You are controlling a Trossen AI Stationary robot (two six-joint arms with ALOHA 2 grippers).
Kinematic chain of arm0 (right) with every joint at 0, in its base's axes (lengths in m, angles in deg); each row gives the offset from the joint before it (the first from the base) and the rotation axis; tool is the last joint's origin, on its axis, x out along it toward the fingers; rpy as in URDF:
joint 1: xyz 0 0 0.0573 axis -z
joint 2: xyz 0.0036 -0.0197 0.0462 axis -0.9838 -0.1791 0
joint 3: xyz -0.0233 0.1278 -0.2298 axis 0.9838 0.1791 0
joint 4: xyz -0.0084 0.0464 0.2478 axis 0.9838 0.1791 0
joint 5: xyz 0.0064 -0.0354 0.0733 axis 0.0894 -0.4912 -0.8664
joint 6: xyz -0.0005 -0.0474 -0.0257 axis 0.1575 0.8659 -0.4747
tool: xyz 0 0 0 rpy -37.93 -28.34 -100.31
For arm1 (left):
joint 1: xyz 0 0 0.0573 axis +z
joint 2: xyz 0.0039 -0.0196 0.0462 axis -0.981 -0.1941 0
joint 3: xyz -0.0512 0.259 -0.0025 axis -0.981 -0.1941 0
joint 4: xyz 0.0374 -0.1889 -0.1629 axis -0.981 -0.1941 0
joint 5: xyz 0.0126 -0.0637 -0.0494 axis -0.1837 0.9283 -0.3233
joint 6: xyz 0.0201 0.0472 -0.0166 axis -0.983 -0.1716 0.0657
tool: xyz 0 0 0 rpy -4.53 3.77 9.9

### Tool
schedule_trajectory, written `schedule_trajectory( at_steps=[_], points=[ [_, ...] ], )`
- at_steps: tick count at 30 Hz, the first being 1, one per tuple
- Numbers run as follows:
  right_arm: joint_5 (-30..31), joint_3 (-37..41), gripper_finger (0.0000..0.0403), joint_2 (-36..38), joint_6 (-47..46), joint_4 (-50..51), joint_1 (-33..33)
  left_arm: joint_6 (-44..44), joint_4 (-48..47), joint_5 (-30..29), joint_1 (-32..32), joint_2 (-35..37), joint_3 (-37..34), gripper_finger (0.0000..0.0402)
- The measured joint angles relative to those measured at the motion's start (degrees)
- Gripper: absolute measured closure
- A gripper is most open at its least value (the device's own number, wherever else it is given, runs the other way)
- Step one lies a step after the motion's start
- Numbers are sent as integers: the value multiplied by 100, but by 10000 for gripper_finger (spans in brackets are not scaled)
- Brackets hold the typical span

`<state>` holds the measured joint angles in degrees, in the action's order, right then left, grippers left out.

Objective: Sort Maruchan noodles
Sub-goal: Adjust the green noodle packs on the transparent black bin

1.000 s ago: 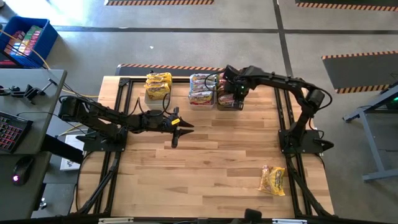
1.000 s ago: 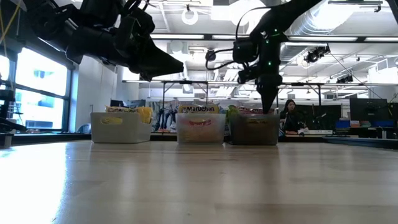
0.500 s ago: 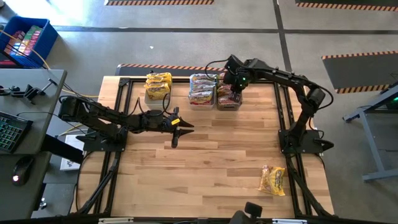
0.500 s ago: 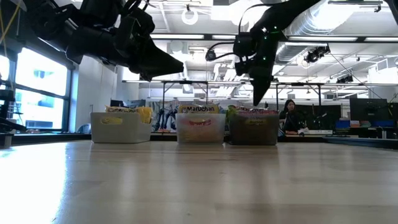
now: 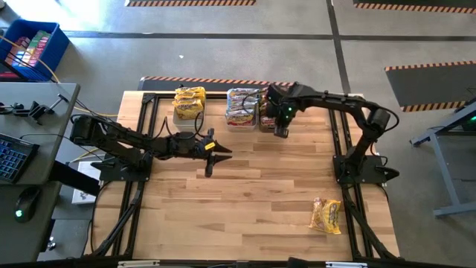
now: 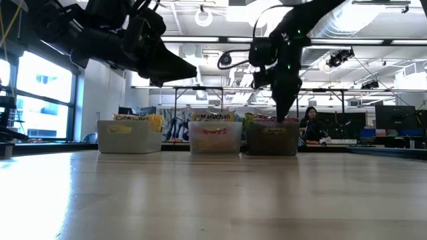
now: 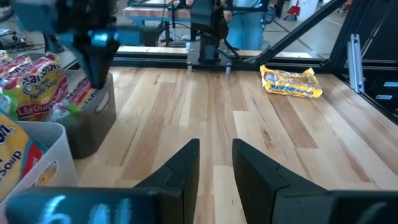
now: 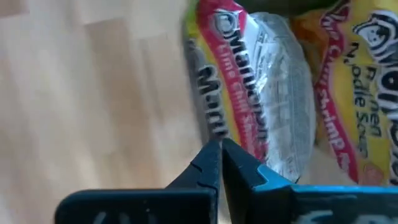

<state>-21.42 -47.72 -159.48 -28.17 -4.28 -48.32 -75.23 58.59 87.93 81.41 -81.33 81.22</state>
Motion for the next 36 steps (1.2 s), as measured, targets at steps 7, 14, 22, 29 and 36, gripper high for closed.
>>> schedule_trajectory(
  at_steps=[7,14,22,29,36],
  points=[
    [438,389,403,2,9,-850,43,-67,28,2,-43,0,0,314],
    [747,261,403,3,-12,-1330,41,-105,41,0,-41,0,0,314],
    [1674,260,403,-7,-7,-1942,107,-70,28,0,-41,0,0,314],
    [1487,317,403,-62,10,-2128,325,-68,23,0,-38,0,0,314],
    [1757,383,403,16,128,-2067,259,-67,24,0,-38,0,0,314]
  ],
)
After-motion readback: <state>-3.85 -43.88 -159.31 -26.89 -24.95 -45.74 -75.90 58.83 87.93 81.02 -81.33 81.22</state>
